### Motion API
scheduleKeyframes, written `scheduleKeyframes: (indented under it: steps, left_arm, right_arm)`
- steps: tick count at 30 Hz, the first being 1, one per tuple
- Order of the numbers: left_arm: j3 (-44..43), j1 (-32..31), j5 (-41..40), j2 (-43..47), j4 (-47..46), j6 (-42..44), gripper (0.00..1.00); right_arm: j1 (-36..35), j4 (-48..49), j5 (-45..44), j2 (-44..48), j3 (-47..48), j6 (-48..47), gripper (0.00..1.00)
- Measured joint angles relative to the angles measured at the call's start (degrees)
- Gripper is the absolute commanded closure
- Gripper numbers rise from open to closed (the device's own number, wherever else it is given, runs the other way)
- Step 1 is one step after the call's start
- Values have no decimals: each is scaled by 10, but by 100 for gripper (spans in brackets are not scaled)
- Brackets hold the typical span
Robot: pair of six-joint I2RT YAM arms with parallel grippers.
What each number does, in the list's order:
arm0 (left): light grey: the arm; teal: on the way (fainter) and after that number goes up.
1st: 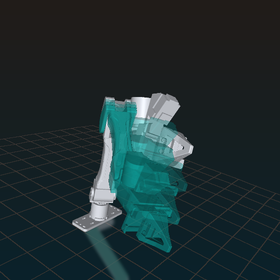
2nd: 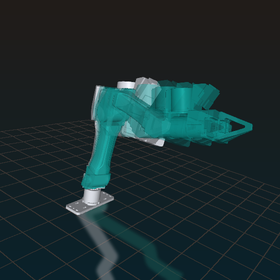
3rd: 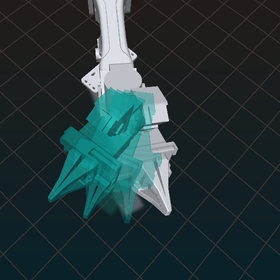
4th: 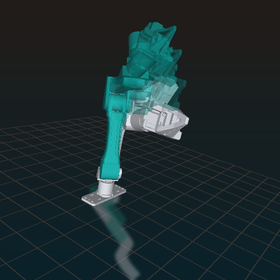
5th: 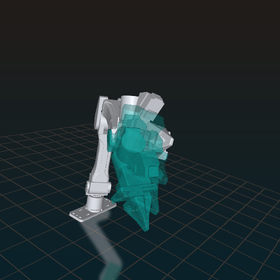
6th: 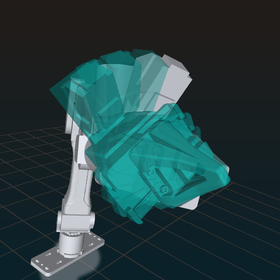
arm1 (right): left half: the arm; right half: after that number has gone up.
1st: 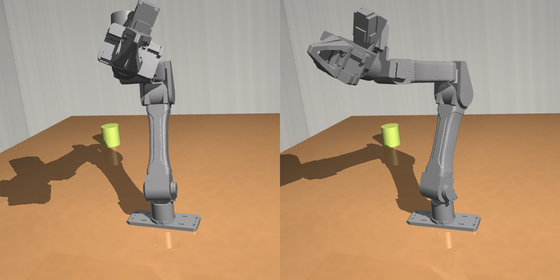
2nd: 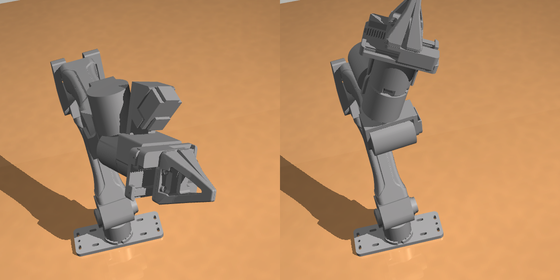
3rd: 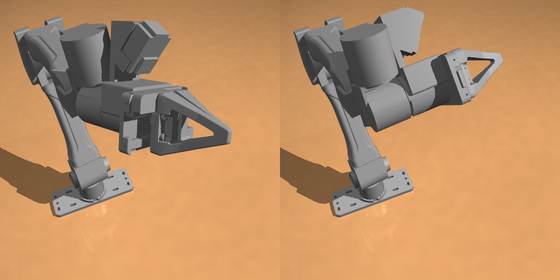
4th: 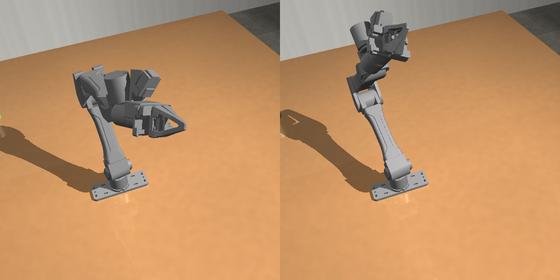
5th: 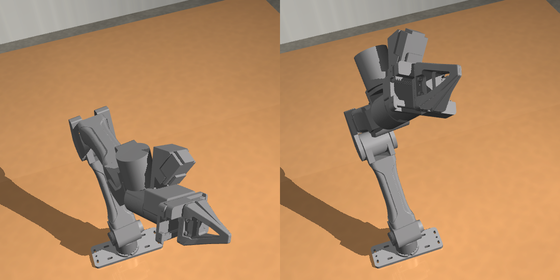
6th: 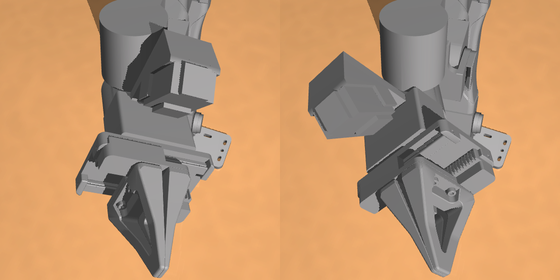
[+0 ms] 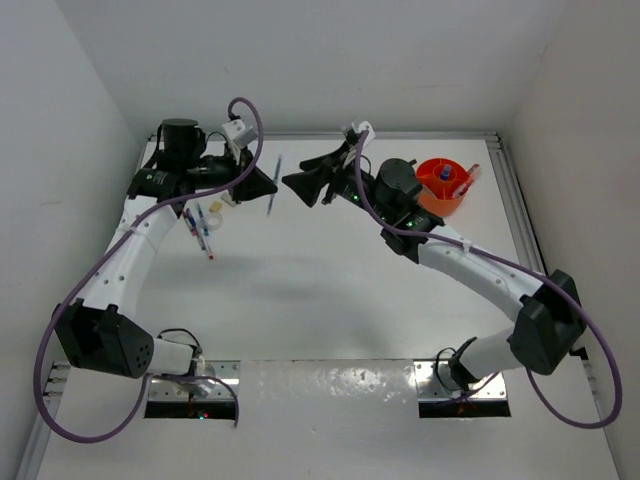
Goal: Sort the stationery into containers
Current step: Place the pen in the storage box.
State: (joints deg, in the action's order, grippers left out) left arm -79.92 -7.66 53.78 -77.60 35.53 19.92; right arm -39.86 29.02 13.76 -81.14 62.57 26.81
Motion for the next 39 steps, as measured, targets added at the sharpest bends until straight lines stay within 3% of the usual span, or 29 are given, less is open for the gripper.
scheduleKeyframes:
  steps: [7,14,20,24,26,29,30,35,39]
  left_arm:
    - [8,-18,-2,10,-30,-34,100]
    - [17,-38,-2,18,-35,-43,100]
    - [17,-42,-2,20,-43,-55,100]
    - [17,-42,-1,20,-45,-61,100]
    - [19,-42,-3,21,-47,-68,100]
    - [22,-42,-11,22,-54,-69,17]
    - [23,-42,-16,22,-59,-73,1]
    - [31,-38,-61,22,-60,-85,0]
    - [31,-27,-134,27,-50,-87,0]
  right_arm:
    - [-13,24,4,-39,21,43,47]
    - [-19,53,1,-64,27,71,68]
    - [-23,54,-2,-82,30,83,76]
    - [-23,54,-6,-82,30,86,97]
    - [-22,52,-10,-83,30,86,100]
    - [-22,52,-14,-83,30,87,100]
    - [-23,52,-14,-83,30,86,100]
    - [-13,16,-45,-76,29,48,100]
    - [70,-46,-123,-38,20,-13,100]
